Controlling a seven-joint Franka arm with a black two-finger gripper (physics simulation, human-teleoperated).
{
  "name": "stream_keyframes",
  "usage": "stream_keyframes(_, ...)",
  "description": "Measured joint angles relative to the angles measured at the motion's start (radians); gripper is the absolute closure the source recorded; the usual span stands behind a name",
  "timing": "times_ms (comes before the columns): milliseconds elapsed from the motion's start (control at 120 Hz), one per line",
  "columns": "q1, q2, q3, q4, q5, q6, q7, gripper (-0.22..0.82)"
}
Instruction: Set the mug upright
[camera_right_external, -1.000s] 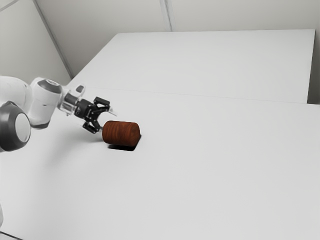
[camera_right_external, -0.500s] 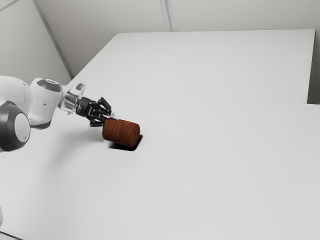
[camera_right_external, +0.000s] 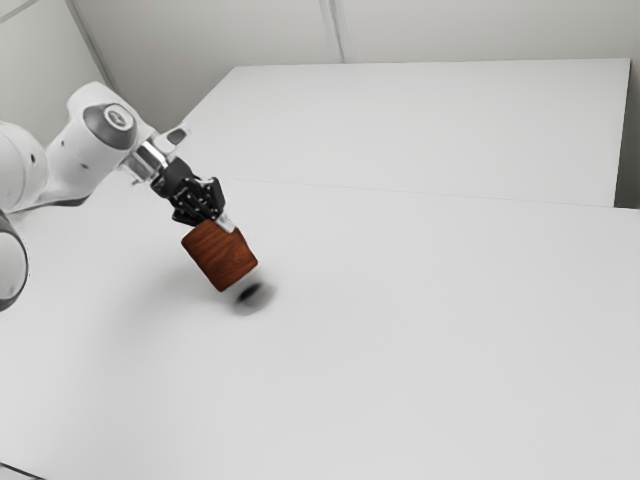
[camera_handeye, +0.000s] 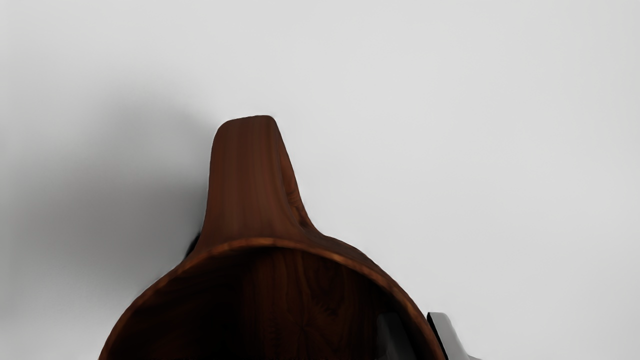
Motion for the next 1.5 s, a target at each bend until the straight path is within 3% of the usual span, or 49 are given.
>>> stream_keyframes(200, -0.025, -0.193, -0.053, -0.266, 0.288, 0.244, -0.019, 0.74)
stream_keyframes(475, -0.032, -0.243, -0.106, -0.401, 0.432, 0.573, -0.058, 0.74)
stream_keyframes(825, -0.081, -0.222, -0.113, -0.459, 0.439, 0.695, -0.136, 0.74)
stream_keyframes(1017, -0.047, -0.179, -0.114, -0.460, 0.441, 0.716, -0.168, 0.75)
stream_keyframes(1250, -0.053, -0.194, -0.120, -0.450, 0.455, 0.713, -0.185, 0.29)
stream_keyframes(1400, -0.066, -0.235, -0.118, -0.441, 0.473, 0.704, -0.193, 0.14)
stream_keyframes(1500, -0.071, -0.254, -0.115, -0.360, 0.495, 0.652, -0.198, 0.09)
